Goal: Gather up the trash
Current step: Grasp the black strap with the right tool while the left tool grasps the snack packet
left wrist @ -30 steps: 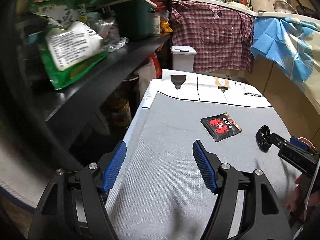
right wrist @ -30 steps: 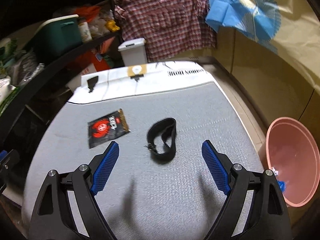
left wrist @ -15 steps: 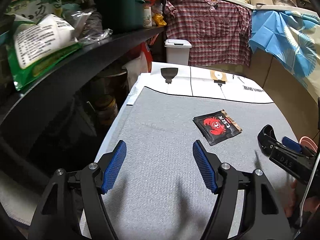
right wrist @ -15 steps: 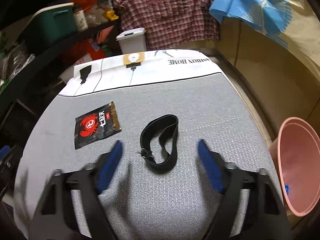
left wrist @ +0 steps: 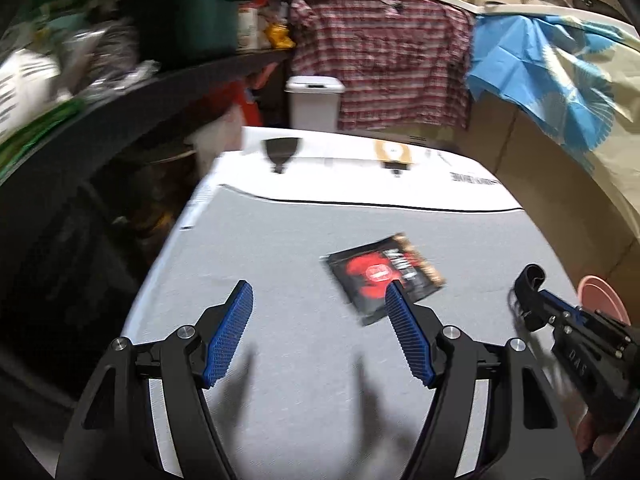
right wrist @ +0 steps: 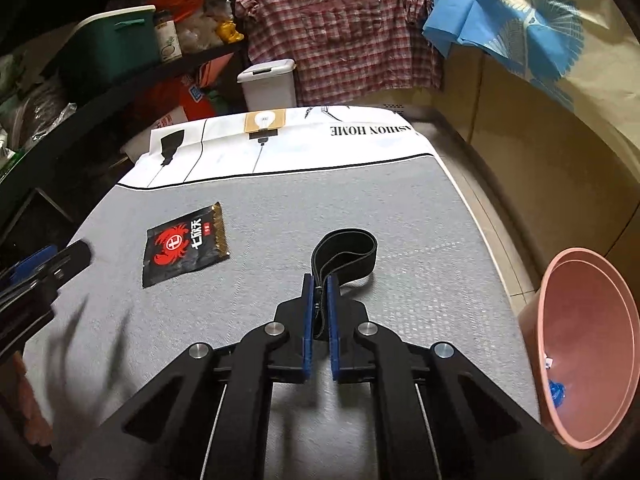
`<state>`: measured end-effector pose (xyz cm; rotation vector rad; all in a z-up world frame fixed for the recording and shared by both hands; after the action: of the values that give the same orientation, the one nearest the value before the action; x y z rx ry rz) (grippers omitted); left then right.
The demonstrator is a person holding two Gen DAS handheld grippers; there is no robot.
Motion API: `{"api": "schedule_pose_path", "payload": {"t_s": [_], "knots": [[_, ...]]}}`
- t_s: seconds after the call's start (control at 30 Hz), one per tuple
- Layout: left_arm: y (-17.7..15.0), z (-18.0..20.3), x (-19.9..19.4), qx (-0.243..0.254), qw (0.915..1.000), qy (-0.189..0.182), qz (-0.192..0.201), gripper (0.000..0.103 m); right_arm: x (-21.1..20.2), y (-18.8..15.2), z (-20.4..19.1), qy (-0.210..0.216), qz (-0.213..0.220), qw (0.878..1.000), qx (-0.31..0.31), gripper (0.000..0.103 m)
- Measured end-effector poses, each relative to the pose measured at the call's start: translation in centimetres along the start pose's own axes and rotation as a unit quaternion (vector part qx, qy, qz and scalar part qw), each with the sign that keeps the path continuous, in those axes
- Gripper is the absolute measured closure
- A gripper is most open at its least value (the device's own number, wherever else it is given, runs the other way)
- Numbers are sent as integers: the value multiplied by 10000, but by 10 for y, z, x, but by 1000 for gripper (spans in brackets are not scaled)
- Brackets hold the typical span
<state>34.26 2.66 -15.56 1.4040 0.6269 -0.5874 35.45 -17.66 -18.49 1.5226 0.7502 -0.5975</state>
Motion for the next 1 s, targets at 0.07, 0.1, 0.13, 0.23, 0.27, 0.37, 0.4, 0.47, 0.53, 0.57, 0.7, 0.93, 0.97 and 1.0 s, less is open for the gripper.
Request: {"api": "schedule_pose_path", "payload": {"t_s": [0.07,0.1,0.13,0.23,0.27,0.37,0.4,0.47,0.53,0.57,0.7,0.93,0.97,1.0], "knots": [[3,15,10,113,9997,-187,-85,36,0,-2,3,-13,-23,10000,-52,96],[4,21,15,157,9995,-250,-141,36,1,-4,5,-7,-45,10000,-56,96],[5,30,22,227,9989,-334,-232,36,1,-5,8,8,-81,10000,-43,96],[8,51,39,406,9971,-486,-414,36,3,-7,15,91,-141,9999,2,96],[10,57,44,453,9964,-532,-474,36,3,-7,16,121,-146,9998,5,96],[12,72,58,549,9940,-648,-689,36,3,-6,20,205,-163,9997,9,96],[12,76,63,562,9931,-675,-772,36,3,-6,20,224,-164,9996,16,96],[12,81,70,574,9921,-694,-869,36,2,-6,24,261,-166,9995,37,96],[10,84,76,571,9916,-674,-944,36,1,-6,27,278,-153,9995,35,96],[9,84,78,571,9915,-662,-968,36,1,-7,28,281,-149,9995,32,96],[7,85,83,625,9921,-550,-933,36,0,-8,32,305,-146,9994,61,96],[6,85,85,861,9919,-314,-877,40,0,-9,37,310,-140,9993,123,96],[7,83,85,820,9925,-264,-863,46,0,-9,37,309,-141,9994,118,96],[8,80,84,773,9931,-237,-847,49,0,-9,37,299,-137,9994,119,96]]}}
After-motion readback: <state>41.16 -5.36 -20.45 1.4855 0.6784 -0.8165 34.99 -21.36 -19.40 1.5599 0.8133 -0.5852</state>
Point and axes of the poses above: each gripper's, at about its wrist camera, not at the fingertips, and x roughly the way its jaws point, z to its right, y to its top, the point moved 4 cm from there along x, roughly the way its jaws point, and after that the axes turned 4 degrees about -z, right-handed, at the moved point
